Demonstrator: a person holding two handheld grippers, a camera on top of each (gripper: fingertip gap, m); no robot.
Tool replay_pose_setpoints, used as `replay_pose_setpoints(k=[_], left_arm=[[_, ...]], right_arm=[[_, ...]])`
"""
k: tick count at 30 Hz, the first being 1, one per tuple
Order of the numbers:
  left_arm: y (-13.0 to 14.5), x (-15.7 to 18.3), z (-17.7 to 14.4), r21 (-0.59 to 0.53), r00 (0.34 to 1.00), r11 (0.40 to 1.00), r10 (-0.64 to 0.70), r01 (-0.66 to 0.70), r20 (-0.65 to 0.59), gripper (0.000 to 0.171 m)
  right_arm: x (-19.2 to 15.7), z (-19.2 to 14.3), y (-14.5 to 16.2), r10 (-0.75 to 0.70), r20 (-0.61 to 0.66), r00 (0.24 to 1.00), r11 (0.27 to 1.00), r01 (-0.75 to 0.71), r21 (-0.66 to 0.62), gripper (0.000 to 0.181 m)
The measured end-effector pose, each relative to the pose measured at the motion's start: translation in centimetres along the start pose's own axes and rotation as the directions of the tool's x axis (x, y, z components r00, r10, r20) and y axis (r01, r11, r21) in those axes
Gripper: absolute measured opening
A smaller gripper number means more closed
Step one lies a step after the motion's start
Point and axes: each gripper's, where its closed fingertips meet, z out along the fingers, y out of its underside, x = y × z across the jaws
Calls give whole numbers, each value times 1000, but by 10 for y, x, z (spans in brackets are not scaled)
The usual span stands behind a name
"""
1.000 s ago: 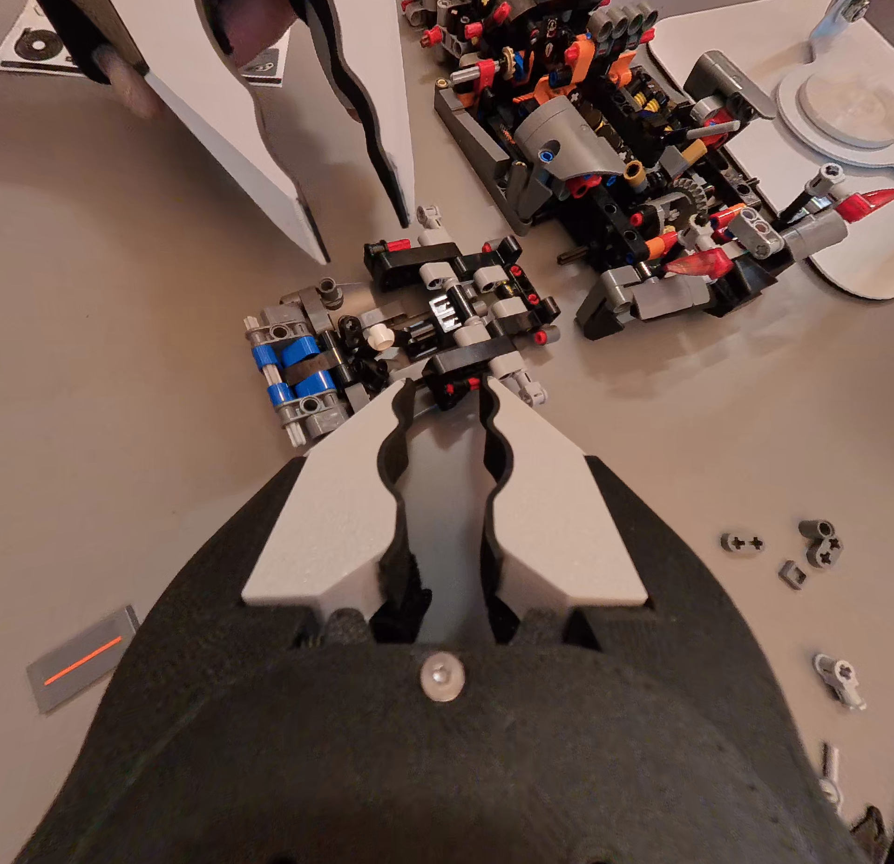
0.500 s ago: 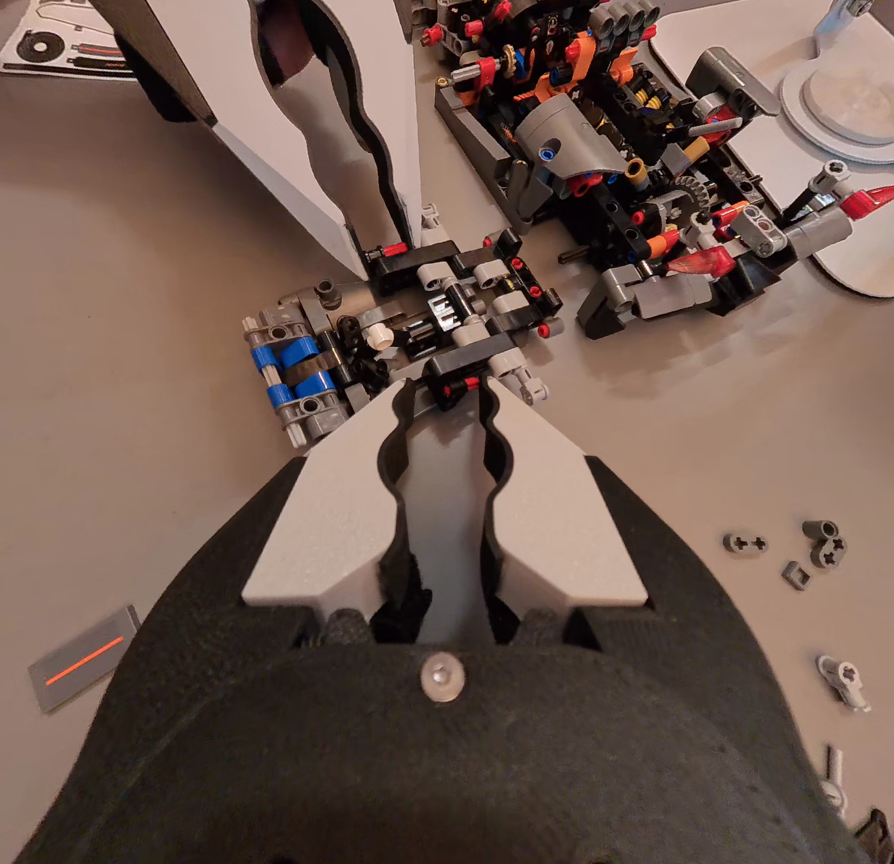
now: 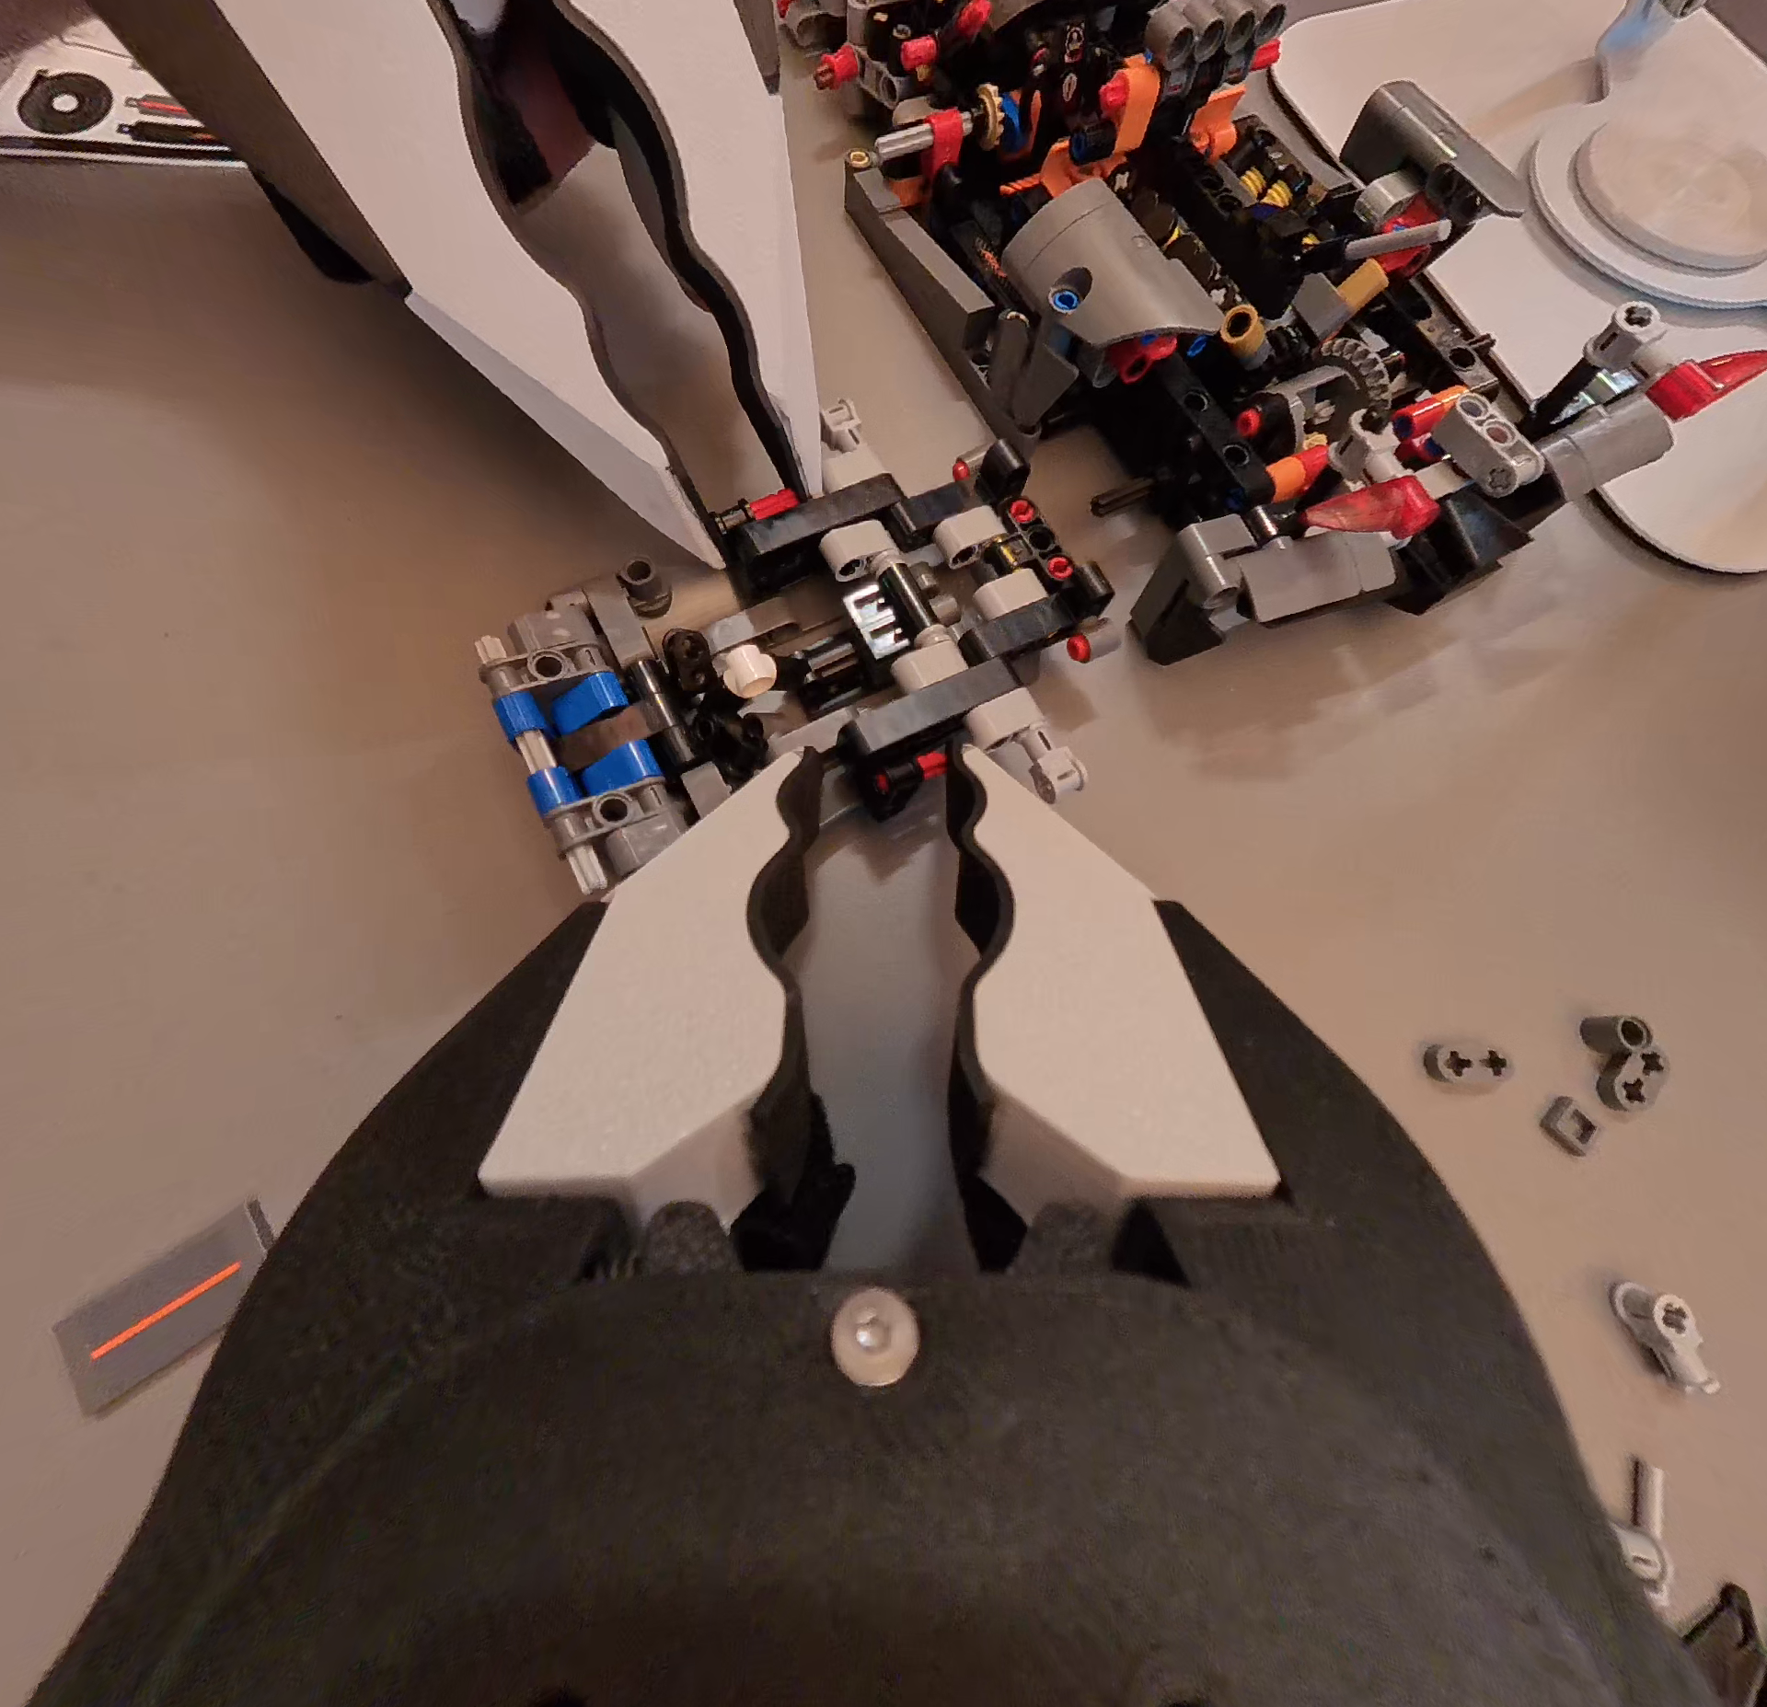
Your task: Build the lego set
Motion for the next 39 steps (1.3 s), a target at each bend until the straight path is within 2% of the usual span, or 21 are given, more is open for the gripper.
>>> replay_pose_setpoints(k=[20, 23, 25, 27, 29, 32, 37, 39], left_arm=[[-2, 0, 3, -2, 994, 996, 86, -86, 72, 16], [-2, 4, 5, -15, 993, 994, 106, -105, 60, 12], [-4, 4, 4, 17, 994, 995, 94, -95, 48, 12], [-1, 3, 5, -13, 993, 995, 103, -103, 54, 13], [-5, 0, 3, 30, 993, 995, 92, -94, 67, 13], [-5, -3, 2, 32, 992, 995, 86, -90, 90, 14], [-6, 1, -7, 76, 998, 996, 32, -36, 54, 30], [-5, -3, -12, 81, 996, 996, 34, -41, 83, 29]], right_arm=[[6, -1, 2, 13, -25, 1000, 1000, -13, -5, 21], [7, -2, 1, 19, -26, 999, 1000, -19, 3, 21], [8, -2, 1, 21, -33, 999, 1000, -21, 2, 21], [6, -2, 1, 16, -22, 1000, 1000, -16, 6, 21], [7, -2, 1, 12, -27, 1000, 1000, -12, 2, 21], [8, -5, 1, 13, -21, 1000, 1000, -12, 11, 26], [14, -18, -7, 37, -21, 999, 997, -36, 66, 26], [19, -22, -6, 44, -32, 999, 997, -41, 70, 26]])
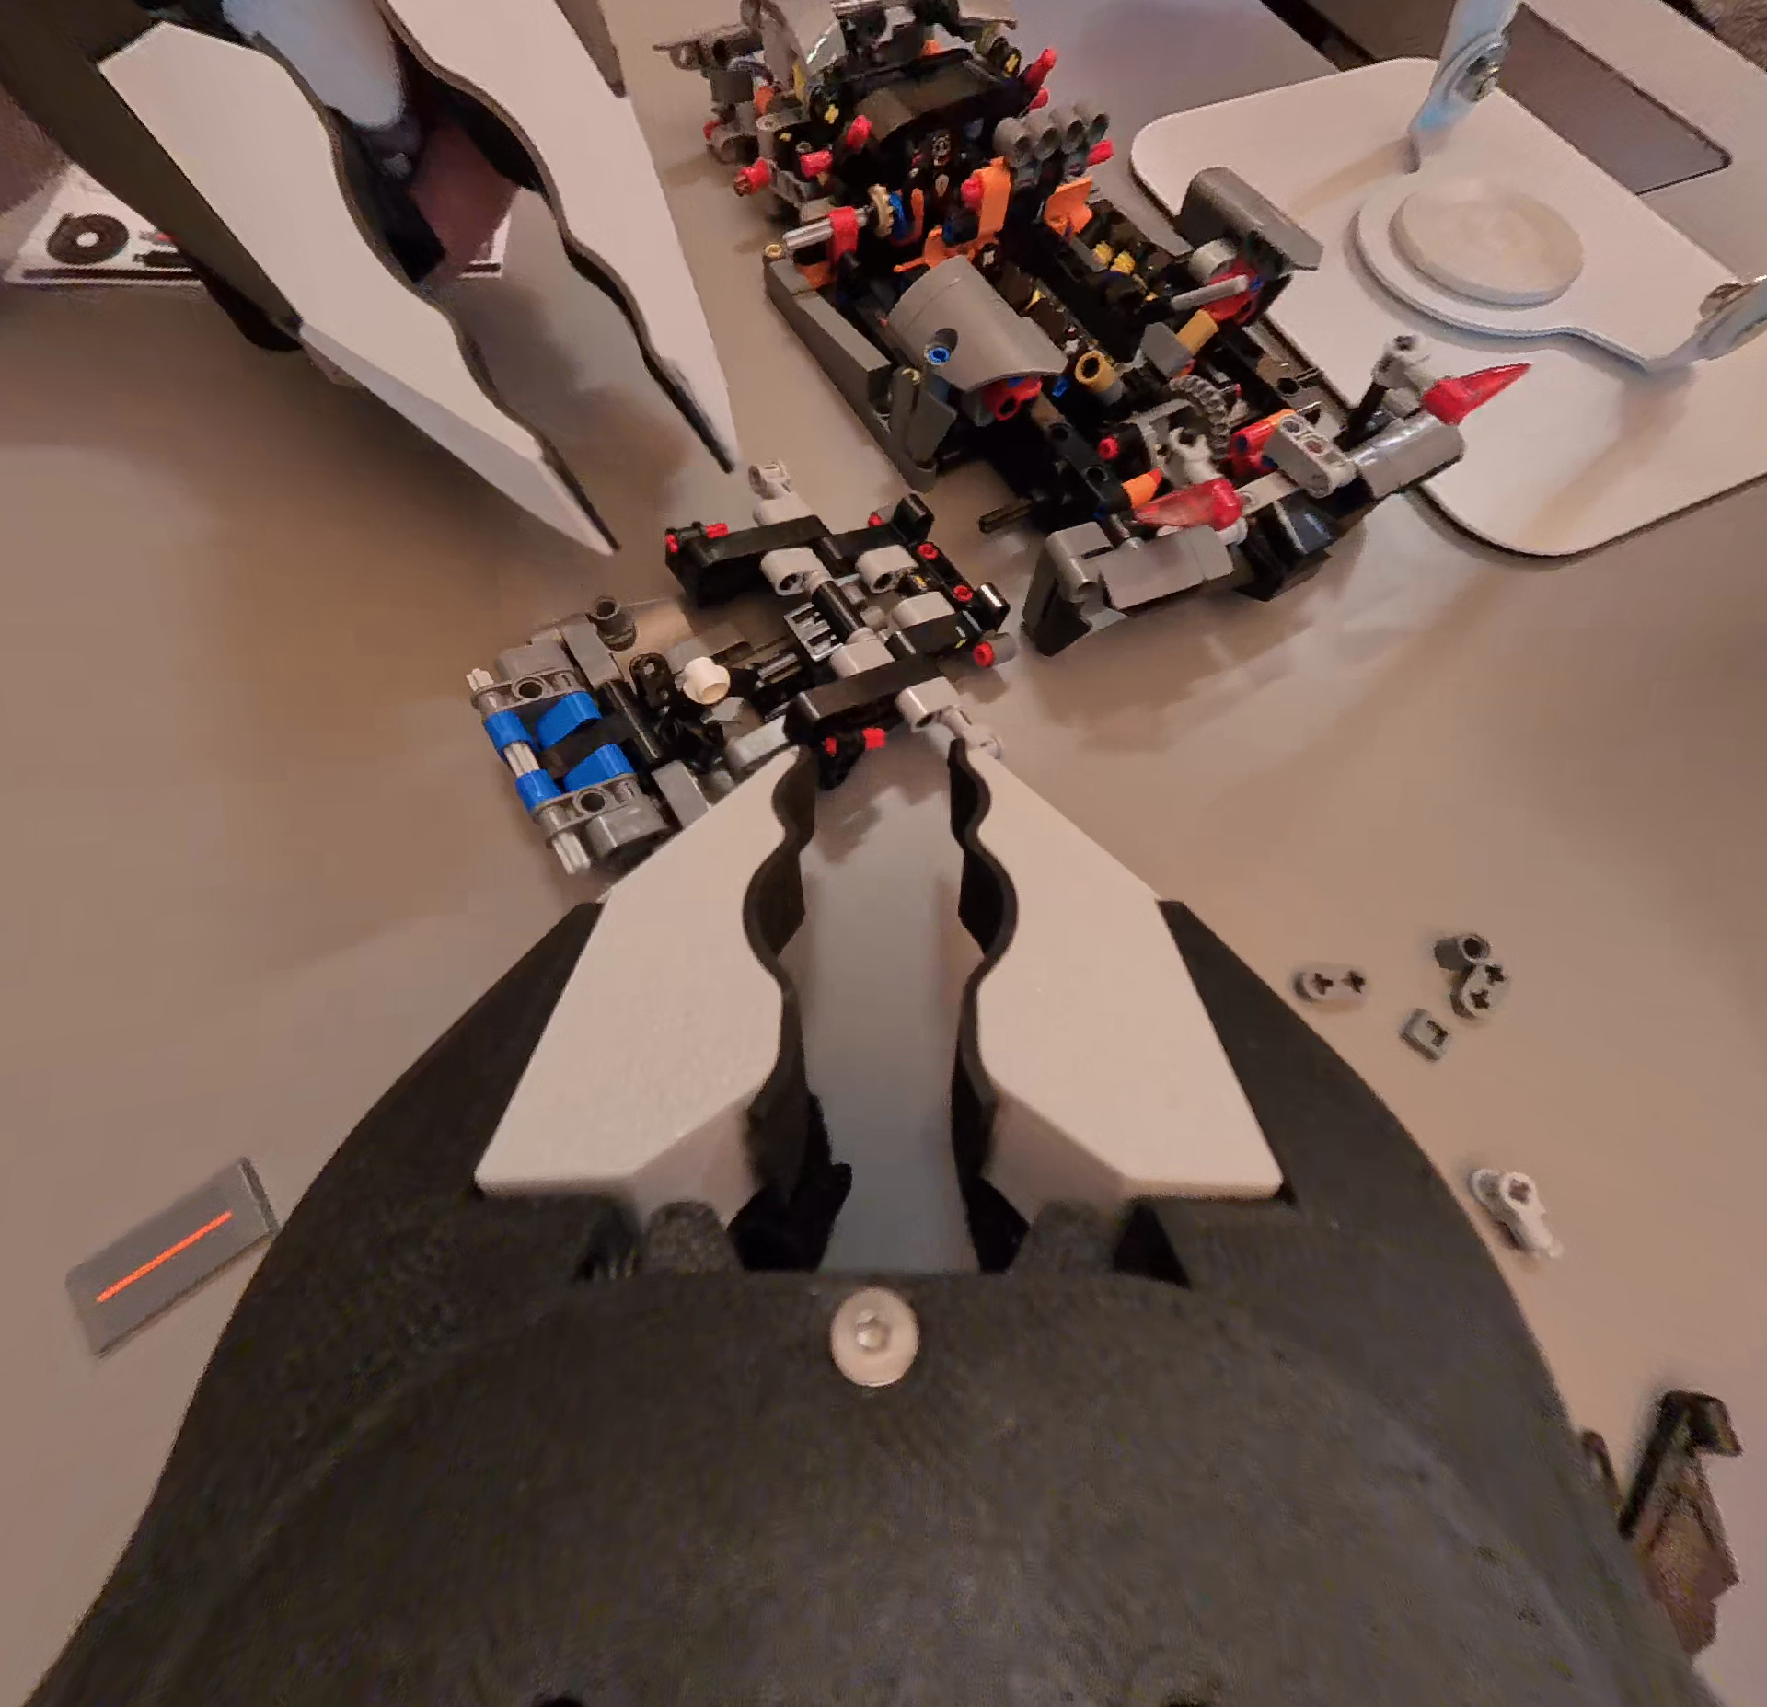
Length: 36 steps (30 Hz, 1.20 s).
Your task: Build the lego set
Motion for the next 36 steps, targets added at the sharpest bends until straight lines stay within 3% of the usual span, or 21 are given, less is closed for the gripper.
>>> replay_pose_setpoints(k=[6, 10, 12, 16, 20, 27, 30, 36], left_arm=[[1, -3, -9, -9, 999, 1000, -2, 3, 36, 28], [-6, 4, -16, 11, 999, 1000, 2, -2, 33, 30], [-8, 9, -20, 13, 999, 1000, 11, -11, 43, 30], [-11, 22, -25, 30, 999, 999, 11, -12, 37, 31], [-12, 31, -25, 34, 999, 999, 8, -10, 42, 30], [-19, 37, -20, 32, 998, 999, 29, -31, 61, 30], [-18, 30, -18, 47, 996, 999, 19, -23, 90, 29], [-17, 14, -19, 114, 988, 993, -28, 11, 149, 30]], right_arm=[[11, -19, -15, 6, -33, 999, 995, -3, 95, 23], [19, -53, -33, 33, -82, 996, 985, -19, 171, 23], [21, -72, -31, 27, -108, 994, 989, -11, 147, 26], [21, -108, 1, -18, -161, 987, 1000, 19, 3, 24], [16, -132, 55, -19, -156, 988, 982, -11, -186, 27], [58, -166, 87, 32, -311, 950, 974, -100, -205, 31], [70, -156, 79, 41, -289, 956, 981, -94, -171, 27], [100, -106, 63, -36, -296, 955, 965, -44, -258, 24]])
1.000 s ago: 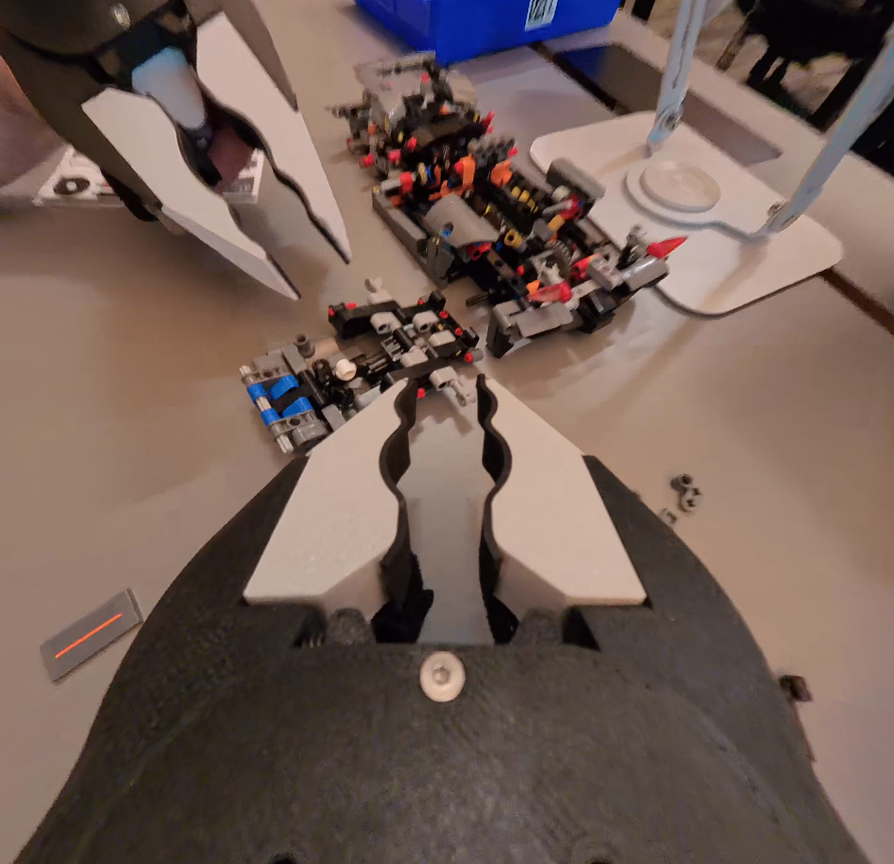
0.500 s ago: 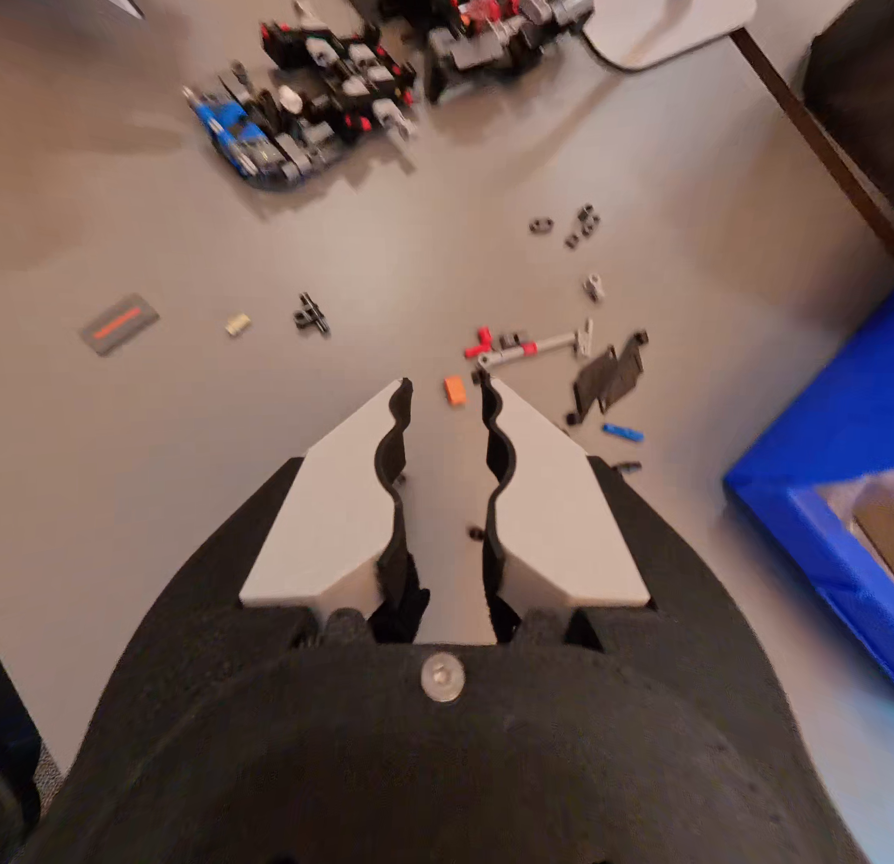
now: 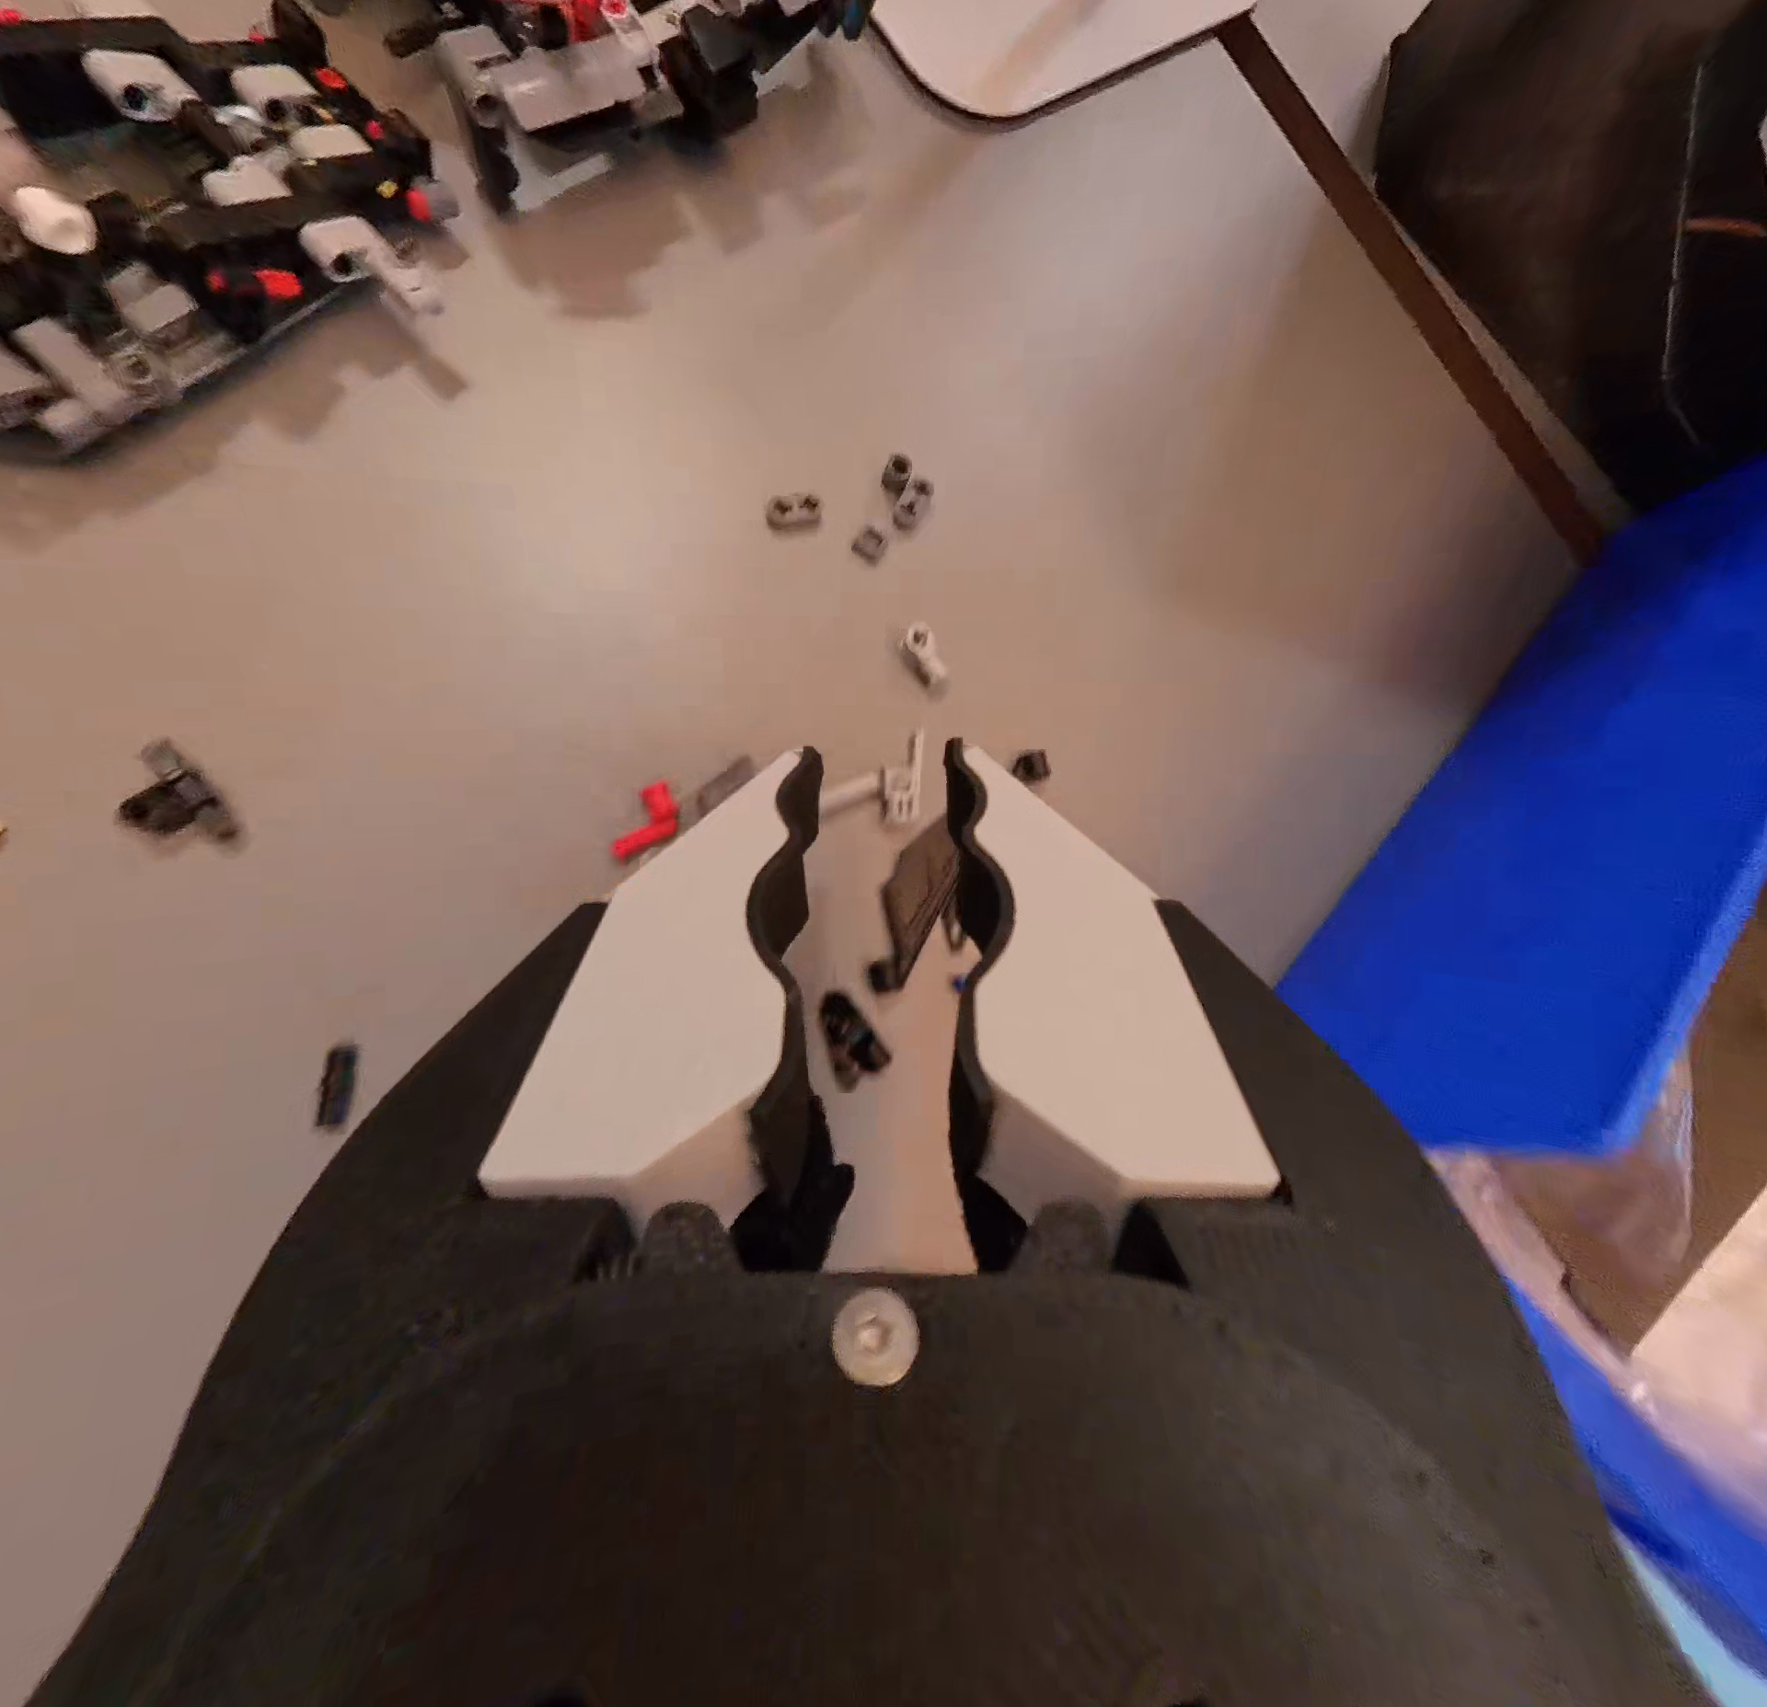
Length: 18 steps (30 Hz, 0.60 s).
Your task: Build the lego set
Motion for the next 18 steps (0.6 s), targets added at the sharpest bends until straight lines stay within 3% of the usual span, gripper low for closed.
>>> replay_pose_setpoints(k=[6, 8, 10, 18], left_arm=[[4, 0, 1, 12, 1000, 1000, -6, 6, 6, 32], [3, 0, 1, 19, 1000, 1000, -4, 4, 4, 32], [3, 0, 1, 21, 1000, 1000, -2, 2, 4, 32], [-9, -7, -7, 61, 998, 998, 2, -6, 60, 32]], right_arm=[[9, 51, -3, -55, 34, 998, 987, 59, -148, 25], [12, 60, 0, -45, 47, 998, 982, 53, -182, 14], [10, 63, -2, -38, 74, 997, 982, 51, -182, 5], [-7, 44, -24, -40, 128, 991, 992, 55, -116, 4]])
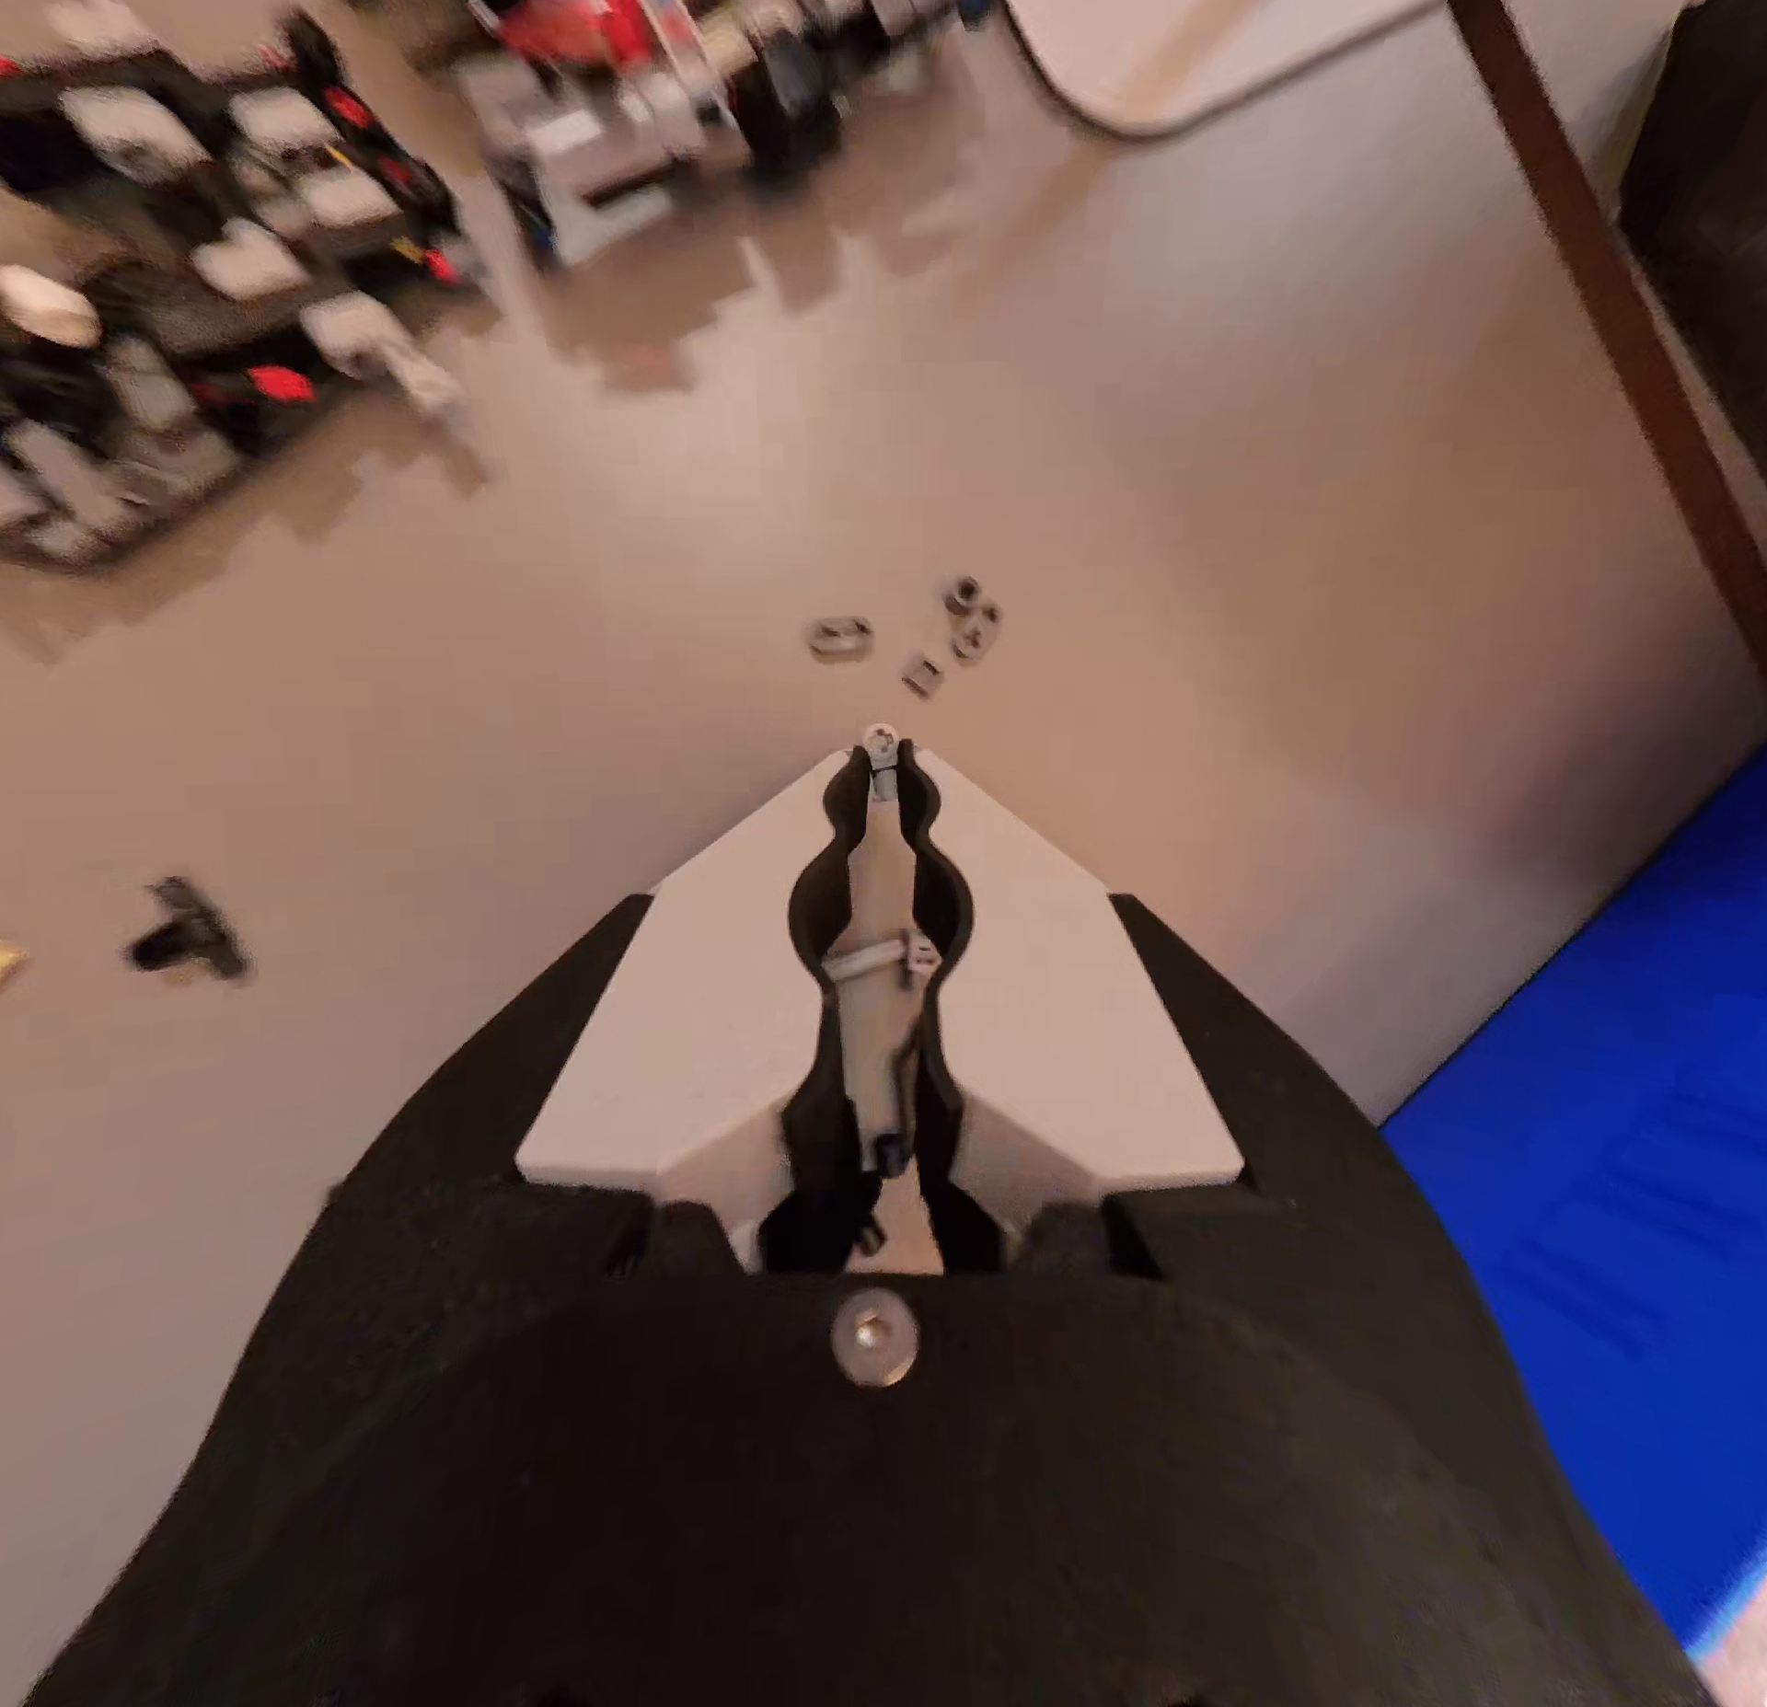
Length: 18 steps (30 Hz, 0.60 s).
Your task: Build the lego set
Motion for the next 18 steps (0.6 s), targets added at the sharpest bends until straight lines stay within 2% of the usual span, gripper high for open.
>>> replay_pose_setpoints(k=[9, 12, 15, 18], left_arm=[[-42, 12, -3, 38, 989, 991, 125, -128, 82, 38], [-58, 19, 0, 88, 995, 993, 75, -81, 72, 36], [-75, 23, 0, 172, 999, 985, -38, 31, 37, 34], [-90, 27, -3, 245, 996, 966, -88, 86, -2, 34]], right_arm=[[-98, -69, -70, -70, 223, 972, 962, 7, 273, 4], [-119, -83, -84, -149, 181, 972, 938, 81, 337, 4], [-129, -94, -93, -216, 71, 974, 915, 176, 362, 4], [-143, -100, -95, -261, 67, 963, 906, 220, 361, 4]])
